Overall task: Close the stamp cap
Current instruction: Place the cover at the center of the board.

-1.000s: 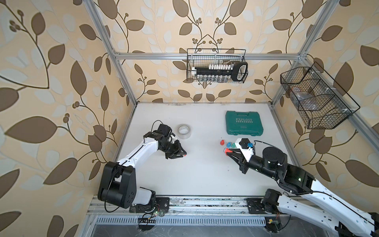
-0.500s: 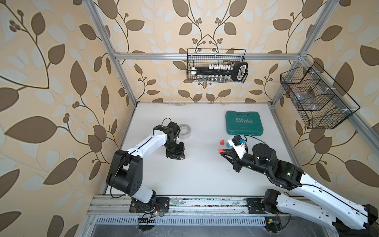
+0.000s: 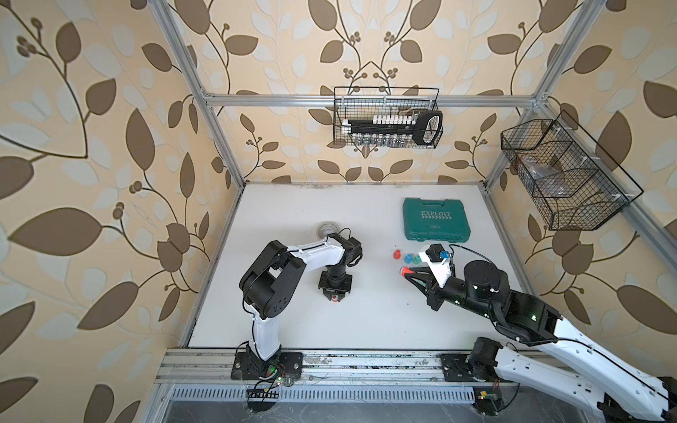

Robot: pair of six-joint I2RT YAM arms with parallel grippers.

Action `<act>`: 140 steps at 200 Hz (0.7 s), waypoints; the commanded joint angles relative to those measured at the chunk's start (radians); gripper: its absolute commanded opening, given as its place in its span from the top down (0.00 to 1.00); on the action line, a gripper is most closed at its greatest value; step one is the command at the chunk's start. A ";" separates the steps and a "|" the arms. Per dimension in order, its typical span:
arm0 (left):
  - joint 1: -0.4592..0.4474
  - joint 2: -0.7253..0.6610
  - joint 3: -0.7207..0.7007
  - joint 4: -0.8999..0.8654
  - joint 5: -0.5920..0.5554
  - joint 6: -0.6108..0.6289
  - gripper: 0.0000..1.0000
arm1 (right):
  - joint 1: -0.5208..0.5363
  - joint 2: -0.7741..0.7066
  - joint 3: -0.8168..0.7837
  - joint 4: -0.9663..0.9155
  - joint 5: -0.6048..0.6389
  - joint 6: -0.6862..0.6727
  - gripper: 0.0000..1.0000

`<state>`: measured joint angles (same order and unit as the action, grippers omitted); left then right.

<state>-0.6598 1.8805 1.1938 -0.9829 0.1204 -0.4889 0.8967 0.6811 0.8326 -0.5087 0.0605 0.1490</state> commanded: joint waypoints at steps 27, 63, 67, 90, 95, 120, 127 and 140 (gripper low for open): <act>0.001 -0.097 -0.055 0.079 -0.057 -0.028 0.58 | 0.000 -0.010 0.049 -0.043 0.016 -0.005 1.00; 0.001 -0.203 -0.123 0.151 -0.079 -0.047 0.59 | 0.000 0.002 0.061 -0.048 0.006 0.004 1.00; 0.001 -0.213 -0.133 0.160 -0.079 -0.050 0.59 | 0.000 0.003 0.061 -0.048 0.003 0.006 1.00; -0.005 -0.266 -0.198 0.236 -0.057 -0.066 0.60 | 0.000 0.008 0.065 -0.051 -0.003 0.017 1.00; -0.007 -0.274 -0.211 0.249 -0.054 -0.070 0.60 | 0.000 0.010 0.064 -0.050 -0.003 0.019 1.00; -0.017 -0.292 -0.254 0.265 -0.076 -0.098 0.61 | 0.000 0.013 0.064 -0.050 -0.009 0.027 1.00; -0.018 -0.297 -0.269 0.277 -0.077 -0.102 0.60 | 0.001 0.013 0.064 -0.048 -0.011 0.029 1.00; -0.021 -0.308 -0.296 0.298 -0.077 -0.108 0.61 | 0.000 0.014 0.063 -0.048 -0.012 0.031 1.00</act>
<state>-0.6685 1.6138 0.9371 -0.7284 0.0677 -0.5606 0.8967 0.6960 0.8680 -0.5434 0.0593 0.1616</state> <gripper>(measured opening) 0.396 0.125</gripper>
